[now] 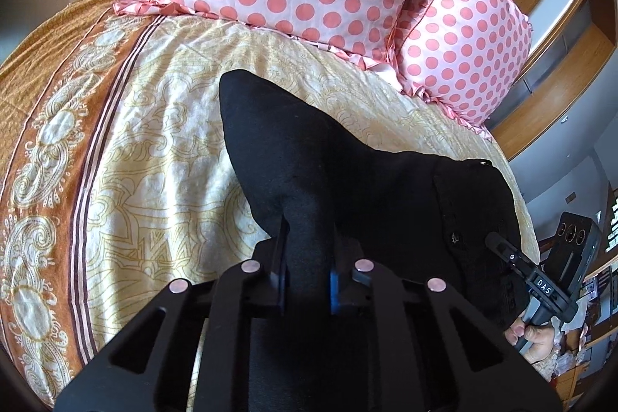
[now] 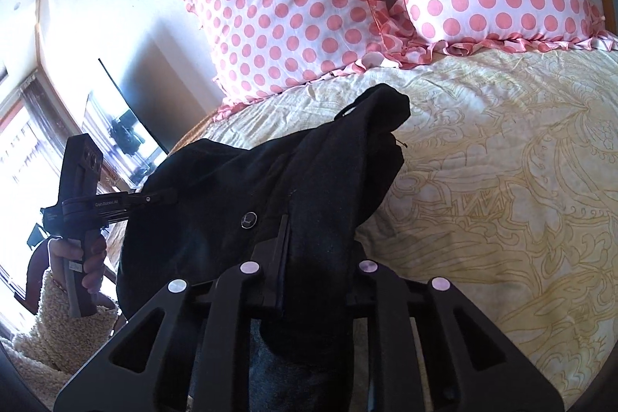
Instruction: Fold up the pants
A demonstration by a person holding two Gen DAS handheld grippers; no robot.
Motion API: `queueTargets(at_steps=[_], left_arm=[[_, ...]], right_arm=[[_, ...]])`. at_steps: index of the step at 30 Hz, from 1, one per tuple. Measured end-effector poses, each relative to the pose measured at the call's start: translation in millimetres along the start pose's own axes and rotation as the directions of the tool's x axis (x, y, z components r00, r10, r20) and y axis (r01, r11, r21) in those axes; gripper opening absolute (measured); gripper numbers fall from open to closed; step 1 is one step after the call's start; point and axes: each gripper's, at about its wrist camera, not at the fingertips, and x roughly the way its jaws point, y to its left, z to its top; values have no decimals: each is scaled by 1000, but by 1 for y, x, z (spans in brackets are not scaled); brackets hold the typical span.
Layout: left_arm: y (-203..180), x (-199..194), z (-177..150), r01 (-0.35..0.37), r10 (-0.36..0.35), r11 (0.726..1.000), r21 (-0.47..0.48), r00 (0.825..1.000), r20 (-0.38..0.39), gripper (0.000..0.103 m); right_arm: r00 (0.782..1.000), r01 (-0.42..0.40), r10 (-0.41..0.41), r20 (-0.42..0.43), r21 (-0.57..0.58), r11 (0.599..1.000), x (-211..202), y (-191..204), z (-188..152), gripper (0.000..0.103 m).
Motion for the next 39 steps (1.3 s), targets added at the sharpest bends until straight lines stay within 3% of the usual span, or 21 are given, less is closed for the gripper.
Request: queueTargets(at_steps=[7,12,15,18,22,24,26,29,30,31,34,36,39], left_arm=[[-18,-1,40,-5,1,999,52,997,74,12],[-26,22,87,-37,27,996,76,992,126,12],[-20,51,113,-56,48,997,59,992,120,13],[-6,91,127,-122,118,991,54,991,62,14],[11,116,122,-141,140,989,35,990,32,26],[11,114,121,-148,146,988,44,988,39,33],[14,103,119,-176,174,984,37,984,50,47],[15,69,110,-264,257,964,31,956,140,58],[12,54,104,-275,265,961,37,948,178,59],[7,40,97,-258,244,965,45,947,208,63],[-21,17,64,-108,86,990,96,974,210,69],[-40,18,44,-28,4,991,133,985,171,69],[-53,47,32,-1,-11,989,149,997,80,69]], right_arm=[[999,-18,19,35,-20,1000,10,1,42,16],[998,14,-14,64,0,1000,32,-15,89,16],[997,55,-56,57,20,998,56,-34,112,16],[992,128,-128,-8,38,991,89,-56,121,16],[976,204,-202,-78,16,979,112,-67,114,21],[968,239,-239,-75,-9,971,109,-64,113,29],[954,290,-292,-66,-39,956,101,-59,112,37],[910,415,-415,15,-82,906,72,-49,104,47],[891,453,-449,64,-86,887,60,-44,100,47],[888,456,-446,111,-95,885,47,-36,95,47],[941,324,-303,150,-139,936,29,-8,75,47],[969,241,-224,105,-183,953,37,9,62,47],[971,234,-238,0,-193,953,62,15,48,47]])
